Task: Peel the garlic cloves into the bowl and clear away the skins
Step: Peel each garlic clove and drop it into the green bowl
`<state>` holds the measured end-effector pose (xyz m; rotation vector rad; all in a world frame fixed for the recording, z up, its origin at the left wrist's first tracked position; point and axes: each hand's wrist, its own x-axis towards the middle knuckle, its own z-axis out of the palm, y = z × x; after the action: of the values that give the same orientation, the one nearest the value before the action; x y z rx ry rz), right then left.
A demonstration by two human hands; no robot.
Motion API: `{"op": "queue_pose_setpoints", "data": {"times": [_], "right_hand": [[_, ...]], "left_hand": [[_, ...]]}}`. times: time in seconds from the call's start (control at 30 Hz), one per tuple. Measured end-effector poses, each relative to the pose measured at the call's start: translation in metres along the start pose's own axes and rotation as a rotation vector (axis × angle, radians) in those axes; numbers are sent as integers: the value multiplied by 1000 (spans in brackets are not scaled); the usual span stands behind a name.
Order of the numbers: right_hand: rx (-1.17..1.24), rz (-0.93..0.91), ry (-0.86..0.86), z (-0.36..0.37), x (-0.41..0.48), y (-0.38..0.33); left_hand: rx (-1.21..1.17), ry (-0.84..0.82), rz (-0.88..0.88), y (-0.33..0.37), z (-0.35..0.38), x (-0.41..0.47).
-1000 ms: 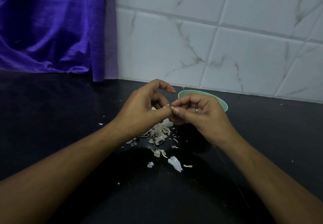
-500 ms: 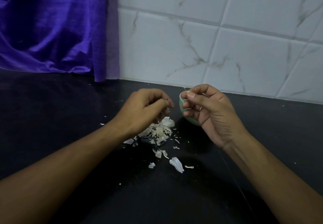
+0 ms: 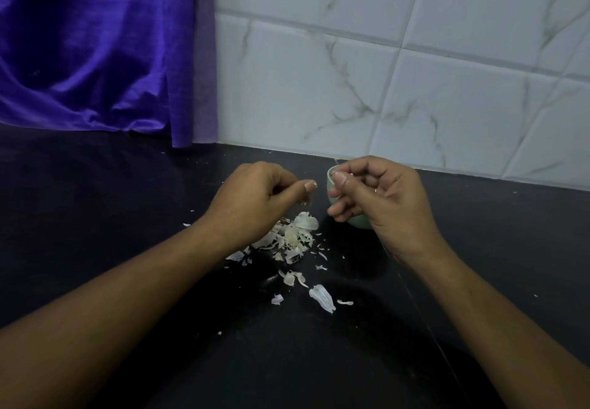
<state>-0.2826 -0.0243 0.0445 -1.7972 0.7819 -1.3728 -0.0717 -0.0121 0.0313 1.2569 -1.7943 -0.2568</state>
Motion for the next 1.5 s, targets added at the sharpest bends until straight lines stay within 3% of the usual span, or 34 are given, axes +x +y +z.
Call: {"op": "queue_pose_setpoints", "data": {"times": [0.1,0.3,0.53,0.73,0.93,1.07,1.2,1.3,1.5], "right_hand": [[-44,-39,33,-4,3,-1],[-70,-94,200,-19,8,-5],[-317,-156,321,-40,18,10],[-707,-72,168,-56,28,30],[-555,-281,288,-47,23,11],[-456,-321,116,-19,8,3],[-446,-100,-278,3,-3,6],[-531,9,-475,7,-5,17],[-604,3,-575,13,-8,25]], "left_hand": [[-3,-71,14,-1,1,-1],[55,45,45,1,0,-1],[23,-101,59,0,8,-5],[14,-122,45,1,8,-6],[68,-10,-7,3,-3,-2],[68,-6,18,2,-9,2],[67,-120,-34,0,-10,3],[49,-198,-59,-5,-9,5],[107,-153,-25,-14,-4,7]]}}
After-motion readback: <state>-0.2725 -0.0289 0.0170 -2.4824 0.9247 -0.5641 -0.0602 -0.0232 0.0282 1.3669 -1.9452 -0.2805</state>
